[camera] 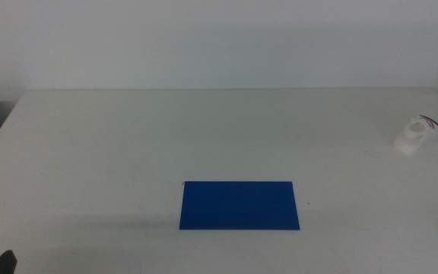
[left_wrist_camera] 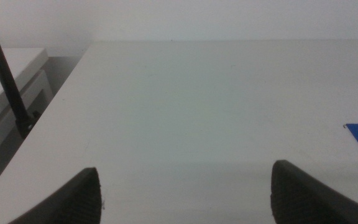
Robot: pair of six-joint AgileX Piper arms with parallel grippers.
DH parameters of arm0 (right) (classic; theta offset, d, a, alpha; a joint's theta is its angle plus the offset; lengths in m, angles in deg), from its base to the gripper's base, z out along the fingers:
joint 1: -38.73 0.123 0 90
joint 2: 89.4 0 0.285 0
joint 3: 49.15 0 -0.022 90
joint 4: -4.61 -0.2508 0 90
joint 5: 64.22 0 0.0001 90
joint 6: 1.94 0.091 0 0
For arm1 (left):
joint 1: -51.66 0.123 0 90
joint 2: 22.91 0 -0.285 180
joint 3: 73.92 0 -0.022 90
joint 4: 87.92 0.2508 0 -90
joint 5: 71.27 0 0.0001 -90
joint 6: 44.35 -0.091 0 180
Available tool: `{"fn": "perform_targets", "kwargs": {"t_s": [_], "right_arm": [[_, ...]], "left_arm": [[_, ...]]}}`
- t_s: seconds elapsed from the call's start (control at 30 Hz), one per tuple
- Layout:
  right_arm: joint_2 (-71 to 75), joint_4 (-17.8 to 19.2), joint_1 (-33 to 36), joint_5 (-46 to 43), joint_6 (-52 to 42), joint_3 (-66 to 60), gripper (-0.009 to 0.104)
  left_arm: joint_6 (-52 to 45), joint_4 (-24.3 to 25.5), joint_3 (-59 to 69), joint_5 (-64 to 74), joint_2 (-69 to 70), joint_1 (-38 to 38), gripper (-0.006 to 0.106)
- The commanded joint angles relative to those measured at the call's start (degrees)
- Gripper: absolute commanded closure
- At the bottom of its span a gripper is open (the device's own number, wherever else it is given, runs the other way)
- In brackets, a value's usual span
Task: Use one arm to grab the shoe from the table and place it on the mat.
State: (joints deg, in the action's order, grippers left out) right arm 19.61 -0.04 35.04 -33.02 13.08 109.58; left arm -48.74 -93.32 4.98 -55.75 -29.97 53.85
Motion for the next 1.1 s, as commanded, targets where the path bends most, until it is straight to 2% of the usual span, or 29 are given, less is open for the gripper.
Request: {"fn": "perform_targets", "kwargs": {"t_s": [0.0,0.1,0.23,0.33,0.4,0.5,0.6,0.67,0.77,0.83,0.93,1.07], "right_arm": [[-4.03,0.54,-0.10,2.27,7.15,7.74,0.011],[-10.41,4.65,-0.09,9.78,17.14,14.70,0.011],[-19.17,11.25,-0.09,17.49,24.09,24.43,0.011],[-26.07,13.05,-0.09,21.74,26.51,32.26,0.011],[-30.04,12.41,-0.09,25.05,26.57,36.62,0.011],[-34.65,7.60,-0.09,31.68,26.38,41.61,0.011],[-37.29,5.58,-0.09,33.47,26.91,43.01,0.011],[-38.65,6.32,-0.09,33.41,26.77,43.01,0.011],[-40.16,10.38,-0.09,33.54,26.18,42.67,0.011],[-41.06,11.15,-0.22,33.44,30.90,42.67,0.011],[-42.10,10.43,-0.47,29.68,36.63,43.37,0.011],[-45.08,8.23,-0.47,29.07,40.32,47.58,0.011]], "left_arm": [[0.30,-0.44,0.40,-4.58,0.75,-0.23,0.007],[0.30,-0.44,0.40,-4.58,0.75,-0.23,0.007],[0.30,-0.44,0.40,-4.58,0.75,-0.23,0.007],[0.30,-0.44,0.40,-4.58,0.75,-0.23,0.007],[0.30,-0.44,0.40,-4.58,0.75,-0.23,0.007],[0.30,-0.44,0.40,-4.58,0.75,-0.23,0.007],[0.30,-0.44,0.40,-4.58,0.75,-0.23,0.007],[0.30,-0.44,0.40,-4.58,0.75,-0.23,0.007],[0.30,-0.44,0.40,-4.58,0.75,-0.23,0.007],[0.30,-0.44,0.40,-4.58,0.75,-0.23,0.007],[0.30,-0.44,0.40,-4.58,0.75,-0.23,0.007],[0.30,-0.44,0.40,-4.58,0.75,-0.23,0.007]]}}
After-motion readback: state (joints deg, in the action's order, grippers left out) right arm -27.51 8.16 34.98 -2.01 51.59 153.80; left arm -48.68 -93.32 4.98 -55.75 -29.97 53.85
